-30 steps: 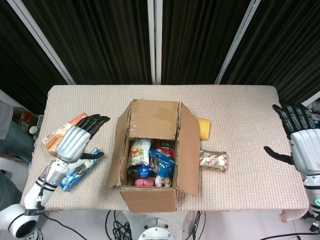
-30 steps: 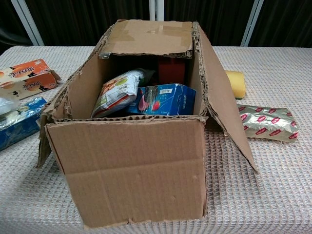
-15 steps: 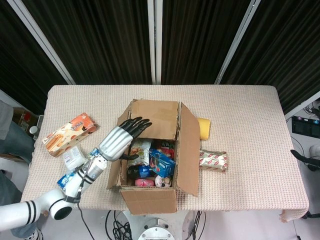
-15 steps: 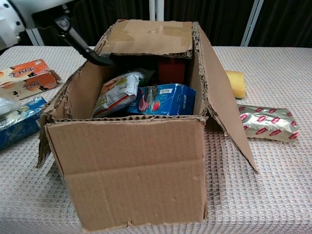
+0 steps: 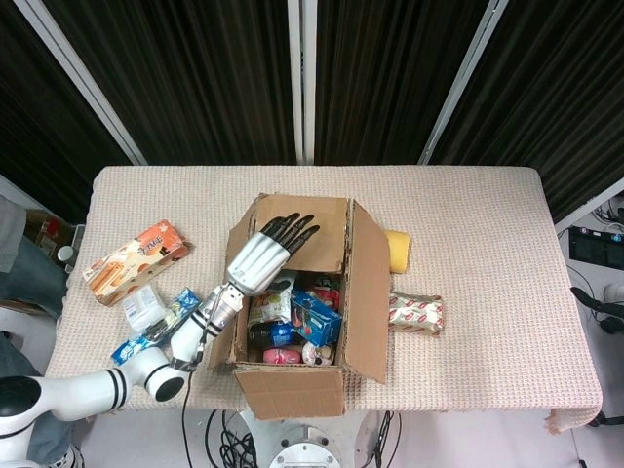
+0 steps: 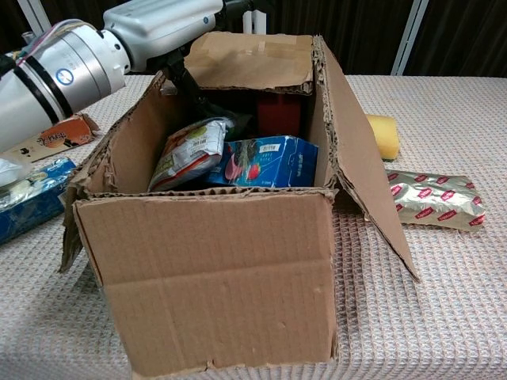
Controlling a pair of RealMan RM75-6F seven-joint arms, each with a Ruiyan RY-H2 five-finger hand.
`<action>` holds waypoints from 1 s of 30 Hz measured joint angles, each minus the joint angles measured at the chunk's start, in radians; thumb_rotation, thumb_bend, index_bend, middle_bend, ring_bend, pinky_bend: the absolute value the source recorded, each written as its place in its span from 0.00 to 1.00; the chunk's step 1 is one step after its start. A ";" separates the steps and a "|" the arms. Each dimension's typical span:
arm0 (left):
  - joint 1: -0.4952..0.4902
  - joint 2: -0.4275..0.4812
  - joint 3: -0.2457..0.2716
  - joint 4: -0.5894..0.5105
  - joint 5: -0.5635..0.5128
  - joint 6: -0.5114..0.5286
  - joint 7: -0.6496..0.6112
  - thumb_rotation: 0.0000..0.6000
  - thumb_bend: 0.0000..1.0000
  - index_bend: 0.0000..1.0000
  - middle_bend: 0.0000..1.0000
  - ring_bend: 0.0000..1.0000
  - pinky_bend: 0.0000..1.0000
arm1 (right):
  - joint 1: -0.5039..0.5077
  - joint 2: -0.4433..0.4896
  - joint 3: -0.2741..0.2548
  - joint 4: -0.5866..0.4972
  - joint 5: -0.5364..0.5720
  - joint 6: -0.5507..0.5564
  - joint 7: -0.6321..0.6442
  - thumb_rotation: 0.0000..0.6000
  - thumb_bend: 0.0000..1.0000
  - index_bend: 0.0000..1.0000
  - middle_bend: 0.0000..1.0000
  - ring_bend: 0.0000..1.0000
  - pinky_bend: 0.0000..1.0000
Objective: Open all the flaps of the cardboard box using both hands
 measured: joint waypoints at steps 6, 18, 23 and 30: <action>-0.041 -0.088 -0.015 0.163 0.003 0.037 -0.022 1.00 0.07 0.02 0.00 0.04 0.18 | -0.004 -0.007 0.009 0.024 0.005 -0.014 0.031 1.00 0.03 0.00 0.00 0.00 0.00; -0.097 -0.042 -0.101 0.168 -0.041 0.072 -0.070 1.00 0.18 0.02 0.00 0.04 0.18 | 0.012 -0.018 0.019 0.057 0.000 -0.081 0.101 1.00 0.03 0.00 0.00 0.00 0.00; -0.141 -0.022 -0.147 0.183 -0.070 0.059 -0.063 1.00 0.19 0.02 0.00 0.04 0.18 | 0.015 -0.024 0.026 0.062 -0.002 -0.085 0.104 1.00 0.03 0.00 0.00 0.00 0.00; -0.215 -0.031 -0.207 0.264 -0.131 0.033 -0.053 1.00 0.19 0.02 0.00 0.04 0.18 | 0.013 -0.017 0.036 0.055 -0.002 -0.081 0.111 1.00 0.04 0.00 0.00 0.00 0.00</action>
